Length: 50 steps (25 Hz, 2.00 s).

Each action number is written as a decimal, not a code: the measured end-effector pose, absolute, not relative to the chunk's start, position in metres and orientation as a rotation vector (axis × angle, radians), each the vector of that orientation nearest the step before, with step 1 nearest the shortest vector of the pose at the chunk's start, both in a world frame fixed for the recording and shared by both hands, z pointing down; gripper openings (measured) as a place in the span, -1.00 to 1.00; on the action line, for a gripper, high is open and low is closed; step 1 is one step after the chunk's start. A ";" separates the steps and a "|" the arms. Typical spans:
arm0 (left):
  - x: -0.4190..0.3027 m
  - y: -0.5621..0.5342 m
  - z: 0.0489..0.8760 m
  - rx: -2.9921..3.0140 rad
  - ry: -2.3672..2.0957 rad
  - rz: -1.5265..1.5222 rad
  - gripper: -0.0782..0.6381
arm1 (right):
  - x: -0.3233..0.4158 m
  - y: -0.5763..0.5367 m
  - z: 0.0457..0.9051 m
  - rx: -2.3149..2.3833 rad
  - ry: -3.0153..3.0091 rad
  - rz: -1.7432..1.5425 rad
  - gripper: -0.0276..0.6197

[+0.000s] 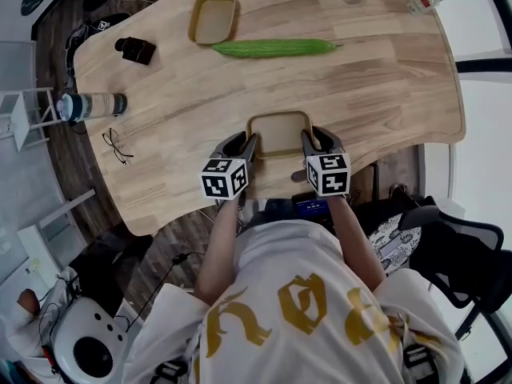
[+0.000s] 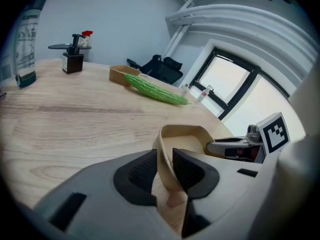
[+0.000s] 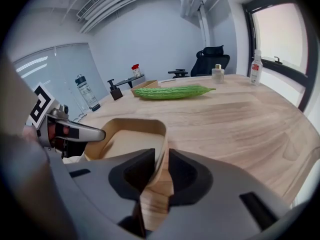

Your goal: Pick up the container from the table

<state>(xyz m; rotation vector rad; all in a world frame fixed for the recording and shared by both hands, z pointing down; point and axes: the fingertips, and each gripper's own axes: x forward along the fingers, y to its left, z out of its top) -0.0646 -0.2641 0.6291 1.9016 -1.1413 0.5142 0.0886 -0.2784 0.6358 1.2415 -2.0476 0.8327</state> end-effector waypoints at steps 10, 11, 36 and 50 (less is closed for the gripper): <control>-0.062 -0.269 0.628 1.886 -1.123 0.552 -0.60 | 0.086 -0.281 0.635 1.226 -2.022 0.822 -0.77; -0.062 -0.270 0.626 1.891 -1.124 0.551 -0.61 | 0.086 -0.282 0.633 1.229 -2.024 0.822 -0.77; -0.059 -0.262 0.529 2.065 -1.181 0.378 -0.61 | 0.090 -0.271 0.535 1.342 -2.157 0.645 -0.77; -0.070 -0.234 0.463 2.171 -1.247 0.262 -0.61 | 0.082 -0.243 0.470 1.443 -2.260 0.555 -0.79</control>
